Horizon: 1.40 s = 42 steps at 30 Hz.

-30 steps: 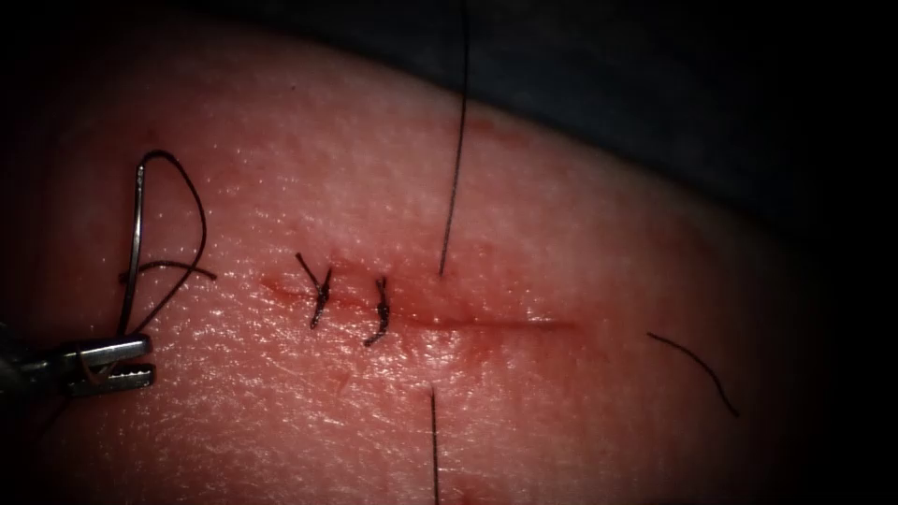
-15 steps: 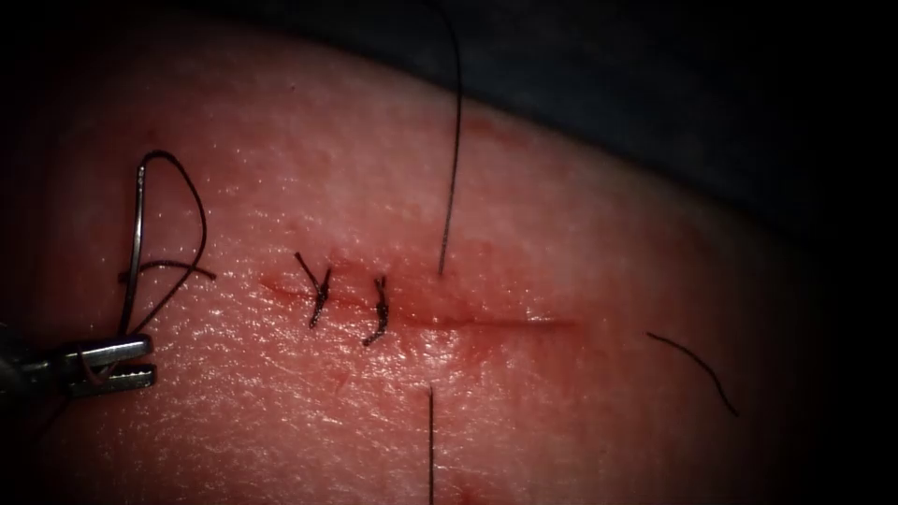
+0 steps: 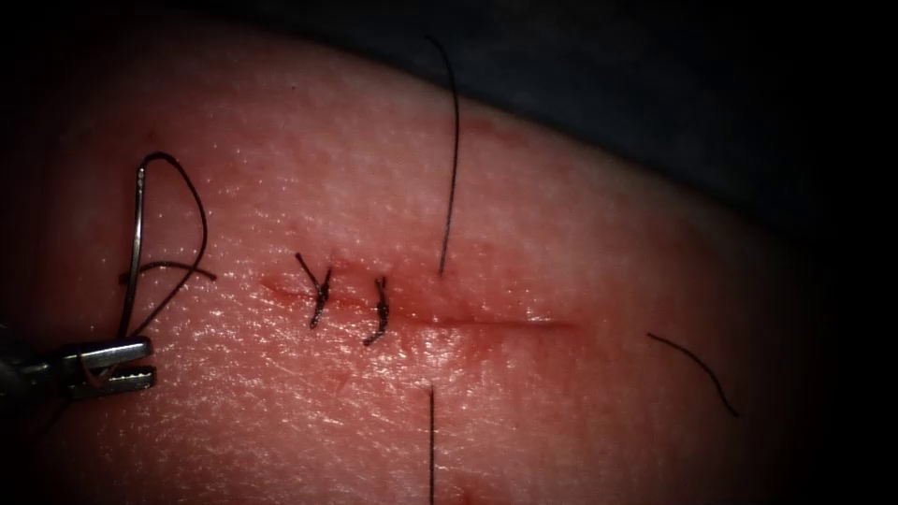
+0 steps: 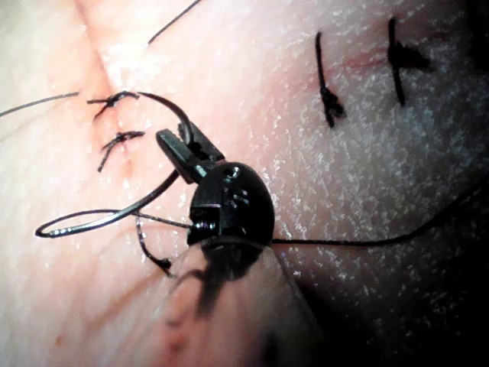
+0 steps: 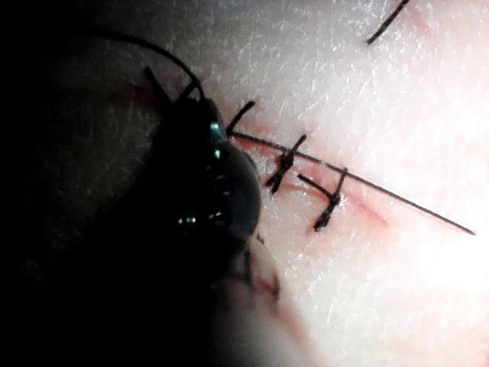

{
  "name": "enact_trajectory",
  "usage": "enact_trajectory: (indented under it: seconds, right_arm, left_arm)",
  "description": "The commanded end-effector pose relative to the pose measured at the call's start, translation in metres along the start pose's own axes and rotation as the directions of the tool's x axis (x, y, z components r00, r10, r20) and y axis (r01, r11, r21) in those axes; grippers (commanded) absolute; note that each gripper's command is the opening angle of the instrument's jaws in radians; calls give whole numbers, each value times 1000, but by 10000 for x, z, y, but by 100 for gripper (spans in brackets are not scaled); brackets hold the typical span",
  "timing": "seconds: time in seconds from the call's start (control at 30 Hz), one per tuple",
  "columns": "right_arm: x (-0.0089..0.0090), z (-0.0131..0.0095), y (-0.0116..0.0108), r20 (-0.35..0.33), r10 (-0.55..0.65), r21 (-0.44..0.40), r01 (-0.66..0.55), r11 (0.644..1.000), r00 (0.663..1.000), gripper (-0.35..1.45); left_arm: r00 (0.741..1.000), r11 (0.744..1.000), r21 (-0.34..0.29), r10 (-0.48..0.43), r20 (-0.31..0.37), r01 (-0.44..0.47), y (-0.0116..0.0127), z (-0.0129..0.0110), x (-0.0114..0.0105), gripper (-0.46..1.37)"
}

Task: Wound Closure
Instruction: Repeatably pull the suture through the incision with the right tool

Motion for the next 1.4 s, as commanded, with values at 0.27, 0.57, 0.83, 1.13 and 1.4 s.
enact_trajectory:
  seconds: [0.27,0.57,0.83,1.13,1.4]
  right_arm:
    - [-33,-51,20,27,53,-155,-48,987,998,111]
    - [-72,-135,24,-9,117,-237,-116,964,993,111]
    - [-101,-207,52,-84,213,-398,-229,888,973,101]
    - [-132,-211,111,-76,257,-513,-259,818,963,99]
    - [-141,-189,170,-90,251,-524,-260,811,964,93]
  left_arm:
    - [1000,1000,-5,0,0,0,0,0,0,-35]
    - [1000,1000,-5,0,0,0,0,0,0,-35]
    - [1000,1000,-4,0,0,0,0,1,1,-35]
    - [1000,1000,-5,0,-2,0,0,2,2,-35]
    - [1000,1000,-6,6,-2,-6,0,2,1,-35]
